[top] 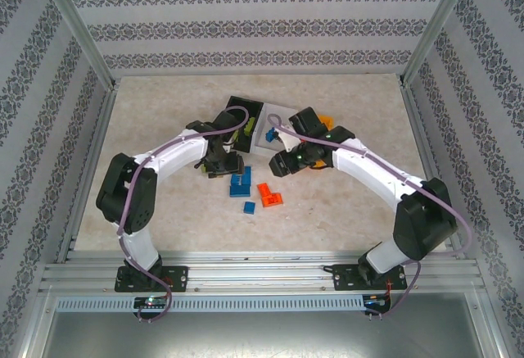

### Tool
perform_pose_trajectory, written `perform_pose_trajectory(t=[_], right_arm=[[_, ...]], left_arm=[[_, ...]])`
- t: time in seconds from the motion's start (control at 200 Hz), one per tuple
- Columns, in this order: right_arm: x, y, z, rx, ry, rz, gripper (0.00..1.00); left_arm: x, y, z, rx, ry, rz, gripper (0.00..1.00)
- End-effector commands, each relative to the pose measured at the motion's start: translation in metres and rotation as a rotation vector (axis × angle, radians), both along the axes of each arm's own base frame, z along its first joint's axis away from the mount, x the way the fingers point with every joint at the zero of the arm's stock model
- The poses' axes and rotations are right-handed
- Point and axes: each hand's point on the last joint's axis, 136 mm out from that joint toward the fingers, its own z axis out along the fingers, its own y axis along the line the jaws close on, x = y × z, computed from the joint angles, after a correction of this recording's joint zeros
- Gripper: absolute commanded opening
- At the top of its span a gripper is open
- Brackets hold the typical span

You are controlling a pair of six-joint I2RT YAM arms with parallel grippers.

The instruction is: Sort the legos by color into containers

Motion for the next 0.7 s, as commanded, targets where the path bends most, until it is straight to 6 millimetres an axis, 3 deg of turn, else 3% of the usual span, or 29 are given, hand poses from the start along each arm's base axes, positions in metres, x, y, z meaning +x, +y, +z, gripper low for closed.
perform_pose_trajectory(t=[0.0,0.485,0.694], right_arm=[[-0.001,-0.005,0.009,0.025,-0.051,-0.022,0.47],[-0.012,-0.021,0.010,0.003,-0.052,-0.068,0.46],[-0.014,-0.022,0.009,-0.004,-0.045,-0.072,0.46]], left_arm=[[0.001,-0.001,-0.012,0.034,0.005,-0.051,0.55],[0.019,-0.016,-0.045,0.031,0.039,-0.119,0.45],[0.018,-0.015,-0.051,0.044,0.056,-0.130,0.27]])
